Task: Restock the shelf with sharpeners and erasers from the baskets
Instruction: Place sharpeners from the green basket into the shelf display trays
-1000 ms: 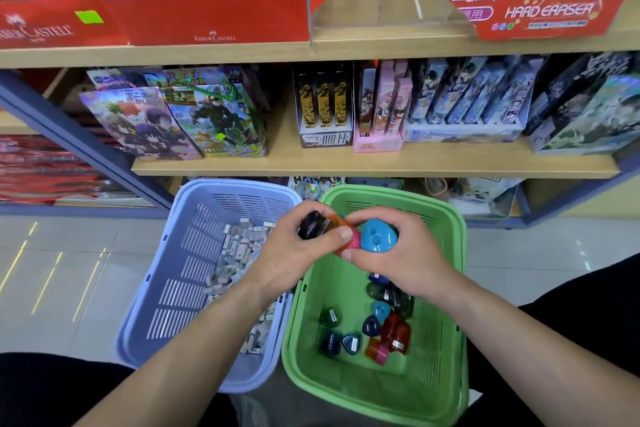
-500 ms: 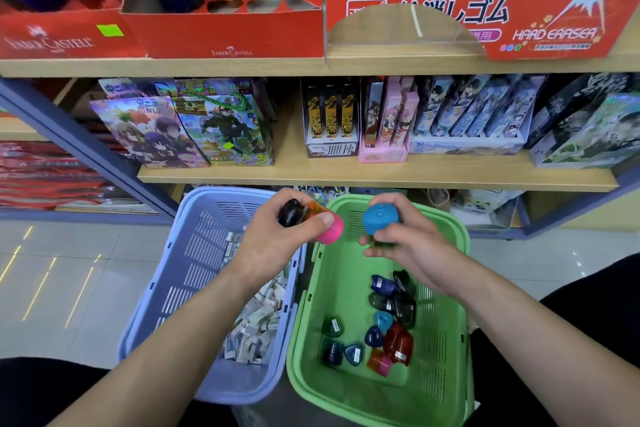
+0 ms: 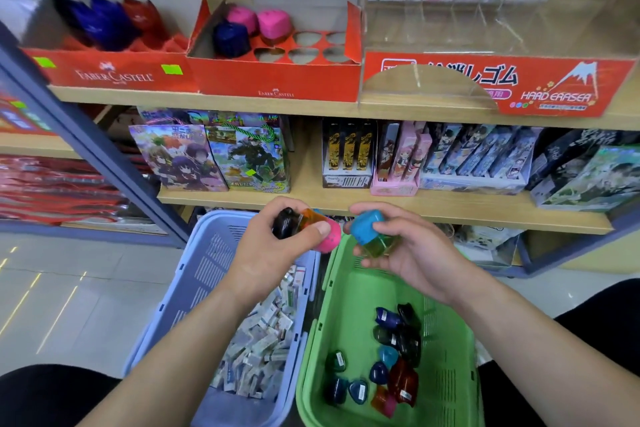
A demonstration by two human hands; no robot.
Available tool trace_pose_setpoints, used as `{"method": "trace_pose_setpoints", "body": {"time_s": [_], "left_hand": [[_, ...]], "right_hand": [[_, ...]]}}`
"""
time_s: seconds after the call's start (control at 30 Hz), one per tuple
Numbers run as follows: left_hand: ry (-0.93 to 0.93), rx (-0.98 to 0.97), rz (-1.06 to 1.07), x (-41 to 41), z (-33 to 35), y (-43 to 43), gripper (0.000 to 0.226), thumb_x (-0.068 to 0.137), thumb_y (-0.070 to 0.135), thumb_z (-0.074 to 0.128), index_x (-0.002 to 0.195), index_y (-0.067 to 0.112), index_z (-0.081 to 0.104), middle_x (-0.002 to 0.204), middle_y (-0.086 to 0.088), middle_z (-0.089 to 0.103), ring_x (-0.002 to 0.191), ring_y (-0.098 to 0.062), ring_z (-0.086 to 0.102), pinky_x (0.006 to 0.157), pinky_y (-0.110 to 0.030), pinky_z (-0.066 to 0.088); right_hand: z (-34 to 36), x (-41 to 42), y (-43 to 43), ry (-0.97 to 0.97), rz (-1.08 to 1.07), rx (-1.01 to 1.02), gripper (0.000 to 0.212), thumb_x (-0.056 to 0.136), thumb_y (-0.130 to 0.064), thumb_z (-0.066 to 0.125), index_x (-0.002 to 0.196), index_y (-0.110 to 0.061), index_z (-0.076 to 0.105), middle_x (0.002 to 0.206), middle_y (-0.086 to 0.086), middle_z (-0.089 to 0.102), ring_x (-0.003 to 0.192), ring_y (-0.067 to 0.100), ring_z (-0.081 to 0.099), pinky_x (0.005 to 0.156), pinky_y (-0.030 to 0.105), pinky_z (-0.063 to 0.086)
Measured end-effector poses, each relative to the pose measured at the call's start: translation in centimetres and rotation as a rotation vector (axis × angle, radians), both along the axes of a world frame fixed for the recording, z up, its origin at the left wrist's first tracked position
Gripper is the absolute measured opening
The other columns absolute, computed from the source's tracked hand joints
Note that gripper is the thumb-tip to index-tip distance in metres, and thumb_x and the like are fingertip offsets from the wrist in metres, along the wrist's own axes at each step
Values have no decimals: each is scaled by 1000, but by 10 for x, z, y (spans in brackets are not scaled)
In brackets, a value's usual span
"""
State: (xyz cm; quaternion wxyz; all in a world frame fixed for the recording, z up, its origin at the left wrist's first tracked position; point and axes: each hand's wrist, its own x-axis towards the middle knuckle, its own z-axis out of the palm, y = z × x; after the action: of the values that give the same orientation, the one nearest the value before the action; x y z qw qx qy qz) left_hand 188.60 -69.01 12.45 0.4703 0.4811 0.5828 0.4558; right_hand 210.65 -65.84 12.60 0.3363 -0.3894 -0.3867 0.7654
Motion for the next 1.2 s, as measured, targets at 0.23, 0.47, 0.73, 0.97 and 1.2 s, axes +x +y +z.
{"method": "trace_pose_setpoints", "body": {"time_s": [0.23, 0.47, 0.73, 0.97, 1.2], "left_hand": [[-16, 143, 83, -24, 26, 3, 35, 67, 44, 85, 89, 26, 65, 74, 15, 61, 68, -5, 55, 64, -12, 42], [25, 259, 187, -49, 59, 2, 45, 61, 54, 81, 94, 27, 67, 80, 17, 68, 73, -1, 62, 68, -10, 45], [12, 308, 219, -57, 78, -1, 35, 68, 41, 82, 94, 24, 67, 82, 18, 69, 73, 2, 61, 69, -9, 45], [23, 371, 192, -57, 99, 12, 35, 71, 37, 87, 93, 22, 65, 77, 19, 66, 70, 1, 59, 68, -11, 45], [58, 465, 239, -74, 125, 43, 48, 62, 55, 76, 94, 20, 67, 86, 9, 70, 78, -2, 62, 73, -12, 48]], "right_hand": [[28, -38, 6, -166, 16, 325, 42, 73, -31, 75, 113, -24, 65, 101, 4, 63, 78, 18, 58, 66, 29, 46], [64, -57, 12, -213, 32, 539, 44, 66, -45, 88, 102, -30, 66, 111, 9, 70, 98, 33, 70, 78, 38, 57], [92, -63, 12, -78, 26, 387, 33, 94, -42, 56, 122, -30, 69, 116, 19, 69, 81, 35, 68, 55, 37, 54], [119, -77, 26, -22, 64, 416, 23, 91, -33, 56, 109, -21, 63, 102, 16, 69, 62, 27, 56, 50, 30, 41], [172, -87, 75, -478, -8, 867, 26, 97, -41, 53, 113, -25, 64, 110, -7, 66, 91, -8, 56, 80, 6, 40]]}}
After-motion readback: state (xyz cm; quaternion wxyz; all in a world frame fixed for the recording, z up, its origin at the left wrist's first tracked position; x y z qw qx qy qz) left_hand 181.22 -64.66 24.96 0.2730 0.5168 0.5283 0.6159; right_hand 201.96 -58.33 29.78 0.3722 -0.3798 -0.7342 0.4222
